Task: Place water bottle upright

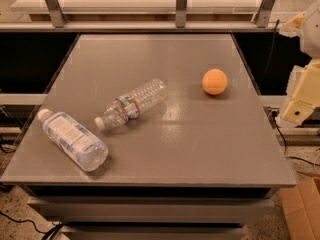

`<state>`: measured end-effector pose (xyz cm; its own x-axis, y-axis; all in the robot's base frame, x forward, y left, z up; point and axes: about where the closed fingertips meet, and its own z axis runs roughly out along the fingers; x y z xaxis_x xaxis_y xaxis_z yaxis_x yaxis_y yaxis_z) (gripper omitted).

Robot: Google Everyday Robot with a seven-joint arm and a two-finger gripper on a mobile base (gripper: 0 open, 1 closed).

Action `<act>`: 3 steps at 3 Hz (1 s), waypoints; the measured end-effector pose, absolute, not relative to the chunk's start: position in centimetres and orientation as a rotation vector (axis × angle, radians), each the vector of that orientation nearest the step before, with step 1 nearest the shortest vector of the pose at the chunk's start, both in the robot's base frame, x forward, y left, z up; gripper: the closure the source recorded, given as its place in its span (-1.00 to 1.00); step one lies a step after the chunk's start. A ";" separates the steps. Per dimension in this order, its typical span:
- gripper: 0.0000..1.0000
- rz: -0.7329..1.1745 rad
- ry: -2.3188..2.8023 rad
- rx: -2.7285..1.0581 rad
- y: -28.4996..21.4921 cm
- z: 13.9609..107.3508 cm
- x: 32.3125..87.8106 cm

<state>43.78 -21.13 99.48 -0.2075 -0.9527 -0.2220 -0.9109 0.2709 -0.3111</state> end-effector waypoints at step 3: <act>-1.00 -0.214 1.987 -1.886 -16.0 100.3 46.7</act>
Offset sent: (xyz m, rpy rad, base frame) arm 0.0292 0.0462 0.0069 -0.0562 -0.0438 0.1803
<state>46.73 -16.05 100.27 -0.0174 -0.9845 -0.1743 -0.9249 0.0821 -0.3713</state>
